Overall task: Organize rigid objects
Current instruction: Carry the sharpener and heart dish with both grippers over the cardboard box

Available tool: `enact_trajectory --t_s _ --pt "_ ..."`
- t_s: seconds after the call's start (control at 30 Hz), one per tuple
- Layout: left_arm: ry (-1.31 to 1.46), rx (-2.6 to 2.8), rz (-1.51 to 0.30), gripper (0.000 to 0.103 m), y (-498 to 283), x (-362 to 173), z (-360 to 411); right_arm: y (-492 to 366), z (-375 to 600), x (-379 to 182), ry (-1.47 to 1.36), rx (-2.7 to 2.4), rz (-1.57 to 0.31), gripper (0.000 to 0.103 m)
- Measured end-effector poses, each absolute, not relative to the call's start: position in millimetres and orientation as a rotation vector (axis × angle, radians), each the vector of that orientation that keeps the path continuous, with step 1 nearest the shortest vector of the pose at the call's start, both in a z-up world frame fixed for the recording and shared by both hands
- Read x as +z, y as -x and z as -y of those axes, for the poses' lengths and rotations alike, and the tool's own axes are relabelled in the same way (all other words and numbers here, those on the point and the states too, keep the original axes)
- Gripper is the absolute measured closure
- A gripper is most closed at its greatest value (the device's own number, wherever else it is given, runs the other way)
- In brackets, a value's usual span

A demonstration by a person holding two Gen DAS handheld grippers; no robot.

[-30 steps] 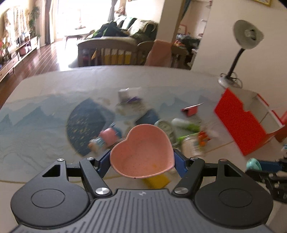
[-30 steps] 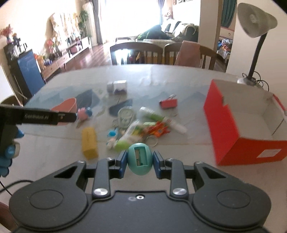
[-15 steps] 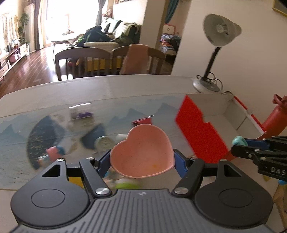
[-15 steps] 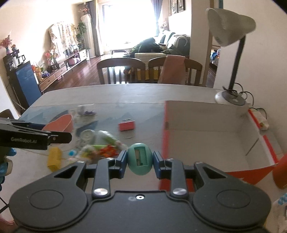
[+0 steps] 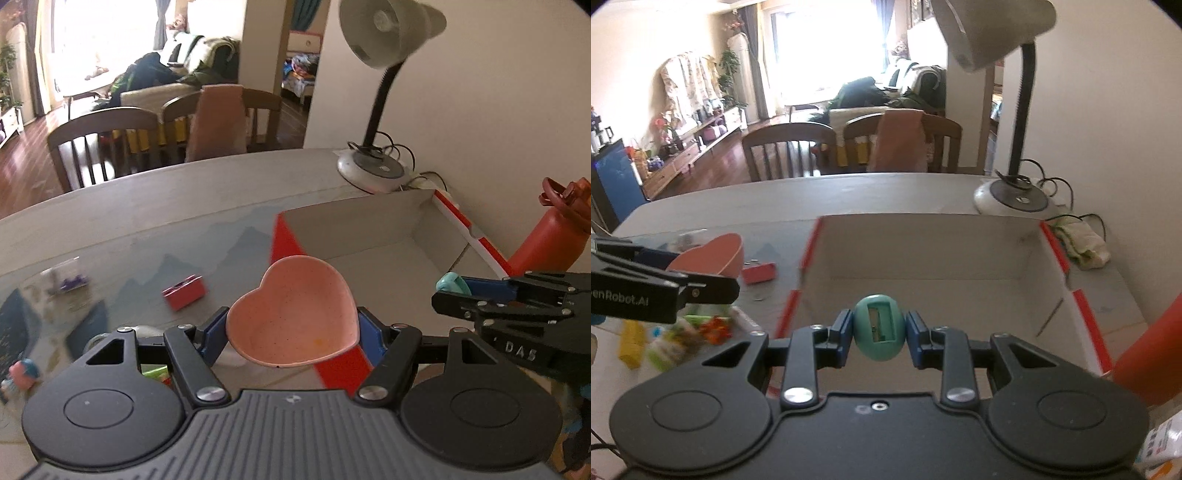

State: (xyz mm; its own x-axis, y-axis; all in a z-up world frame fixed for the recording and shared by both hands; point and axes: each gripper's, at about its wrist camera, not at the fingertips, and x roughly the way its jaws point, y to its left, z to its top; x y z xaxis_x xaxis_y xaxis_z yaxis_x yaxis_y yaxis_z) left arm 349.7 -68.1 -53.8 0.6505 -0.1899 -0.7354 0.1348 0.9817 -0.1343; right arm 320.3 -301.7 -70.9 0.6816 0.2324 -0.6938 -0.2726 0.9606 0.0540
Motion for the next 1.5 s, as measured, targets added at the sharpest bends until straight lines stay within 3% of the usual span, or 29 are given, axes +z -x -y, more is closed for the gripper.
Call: enact_trajectory --t_s 0.63,1.13,1.5 --pt "-0.055 -0.297 -1.009 0.031 -474.1 -99.9 191.1 -386.1 358.5 -118.0 0.113 0.244 -0.939 0.074" --pt "-0.131 -0.286 -1.214 0.031 -523.4 -165.1 220.4 -407.6 356.7 -155.7 0.22 0.285 -1.143 0.074" --pt "-0.147 -0.298 -1.291 0.031 -521.7 -179.4 217.1 -404.6 357.3 -157.5 0.18 0.278 -1.174 0.07"
